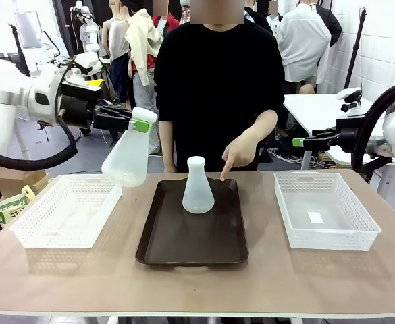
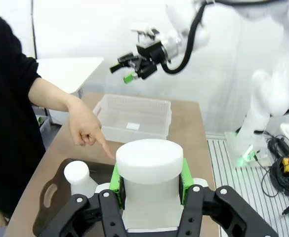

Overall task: Prepare the laboratory tools.
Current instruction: Place the picked Big flask upright in the Handle tray as directed by the person.

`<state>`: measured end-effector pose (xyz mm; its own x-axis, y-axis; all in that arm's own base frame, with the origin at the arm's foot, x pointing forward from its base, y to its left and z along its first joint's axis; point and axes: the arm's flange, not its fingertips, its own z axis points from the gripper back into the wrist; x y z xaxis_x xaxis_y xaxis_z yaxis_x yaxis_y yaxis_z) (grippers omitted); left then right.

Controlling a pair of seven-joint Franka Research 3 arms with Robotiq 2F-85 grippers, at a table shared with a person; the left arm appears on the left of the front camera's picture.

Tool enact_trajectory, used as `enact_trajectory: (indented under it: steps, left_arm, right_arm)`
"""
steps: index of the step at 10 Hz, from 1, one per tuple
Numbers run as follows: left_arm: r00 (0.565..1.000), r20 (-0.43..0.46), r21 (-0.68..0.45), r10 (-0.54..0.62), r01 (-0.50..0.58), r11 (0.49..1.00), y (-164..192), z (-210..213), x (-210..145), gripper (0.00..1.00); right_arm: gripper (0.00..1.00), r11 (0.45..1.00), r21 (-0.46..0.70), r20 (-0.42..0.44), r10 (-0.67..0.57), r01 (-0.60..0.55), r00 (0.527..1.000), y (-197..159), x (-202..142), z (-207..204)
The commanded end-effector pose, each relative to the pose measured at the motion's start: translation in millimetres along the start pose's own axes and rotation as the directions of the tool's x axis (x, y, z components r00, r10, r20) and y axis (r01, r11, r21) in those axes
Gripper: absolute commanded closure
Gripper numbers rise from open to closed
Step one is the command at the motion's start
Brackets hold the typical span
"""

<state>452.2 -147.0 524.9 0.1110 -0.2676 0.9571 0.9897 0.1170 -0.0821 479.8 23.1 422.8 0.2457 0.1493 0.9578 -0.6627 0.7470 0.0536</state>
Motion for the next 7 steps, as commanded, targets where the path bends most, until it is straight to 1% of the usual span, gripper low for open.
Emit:
enact_trajectory:
  steps: [1,4,5,6,7]
  left_arm:
    - [0.999,-0.041,-0.002,-0.032,0.032,0.999,-4.5,-6.7,7.6,1.00]
    - [0.999,-0.041,-0.002,-0.032,0.032,0.999,-4.5,-6.7,7.6,1.00]
    - [1.000,-0.025,-0.008,-0.014,0.014,1.000,-3.1,-6.9,1.9,1.00]
    - [1.000,0.030,-0.083,0.006,-0.004,0.997,0.2,-26.8,-19.9,1.00]
    - [0.999,0.034,-0.116,0.039,-0.034,0.993,3.8,-48.1,-43.0,1.00]
  right_arm:
    - [0.00,1.000,0.004,-0.012,-0.005,0.006,1.000,0.1,0.0,0.4]
    - [0.00,1.000,0.004,-0.012,-0.005,0.006,1.000,0.1,0.0,0.4]
    - [0.00,1.000,0.004,-0.012,-0.005,0.006,1.000,0.1,0.0,0.4]
    - [0.00,1.000,0.004,-0.012,-0.005,0.006,1.000,0.1,0.0,0.4]
    - [0.00,1.000,0.004,-0.012,-0.005,0.006,1.000,0.1,0.0,0.4]
